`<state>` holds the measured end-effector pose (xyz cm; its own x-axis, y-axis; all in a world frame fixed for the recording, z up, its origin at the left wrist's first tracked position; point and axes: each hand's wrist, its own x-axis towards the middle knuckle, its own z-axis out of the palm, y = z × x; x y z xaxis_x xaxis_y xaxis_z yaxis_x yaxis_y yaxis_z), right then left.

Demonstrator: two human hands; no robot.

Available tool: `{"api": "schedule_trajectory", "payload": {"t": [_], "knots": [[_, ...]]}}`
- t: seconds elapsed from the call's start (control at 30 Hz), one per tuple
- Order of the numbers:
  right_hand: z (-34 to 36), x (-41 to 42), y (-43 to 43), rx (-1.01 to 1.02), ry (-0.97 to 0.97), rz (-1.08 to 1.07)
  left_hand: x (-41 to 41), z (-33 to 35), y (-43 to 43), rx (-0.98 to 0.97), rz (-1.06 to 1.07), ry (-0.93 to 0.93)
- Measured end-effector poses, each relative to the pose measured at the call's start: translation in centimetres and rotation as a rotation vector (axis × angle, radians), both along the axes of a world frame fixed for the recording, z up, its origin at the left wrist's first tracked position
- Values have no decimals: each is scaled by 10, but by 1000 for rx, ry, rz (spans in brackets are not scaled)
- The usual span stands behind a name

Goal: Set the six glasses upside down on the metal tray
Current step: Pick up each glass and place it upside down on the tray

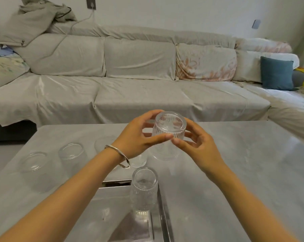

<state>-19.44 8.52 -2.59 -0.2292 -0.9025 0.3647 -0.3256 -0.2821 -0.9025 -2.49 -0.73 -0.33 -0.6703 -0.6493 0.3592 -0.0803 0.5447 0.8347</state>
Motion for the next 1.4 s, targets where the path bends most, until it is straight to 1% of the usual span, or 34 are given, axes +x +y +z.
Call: {"api": "schedule_trajectory", "payload": {"t": [0.13,0.27,0.4,0.5,0.63,0.97,1.13,1.4], "knots": [[8,37,33,27,29,45,42,1,41,32,74,37],[-15,69,64,106,36,84,76,-28,79,106,114,36],[-41,84,85,183,20,116,93,-58,104,181,136,49],[-55,86,93,208,-5,126,94,-73,114,221,132,50],[-73,83,99,239,-31,123,91,-94,118,260,133,7],[-109,77,102,319,-97,137,84,-128,121,277,158,-19],[-116,75,102,333,-103,127,82,-137,119,262,162,-38],[-117,73,100,307,-133,129,79,-137,117,306,168,-26]]}}
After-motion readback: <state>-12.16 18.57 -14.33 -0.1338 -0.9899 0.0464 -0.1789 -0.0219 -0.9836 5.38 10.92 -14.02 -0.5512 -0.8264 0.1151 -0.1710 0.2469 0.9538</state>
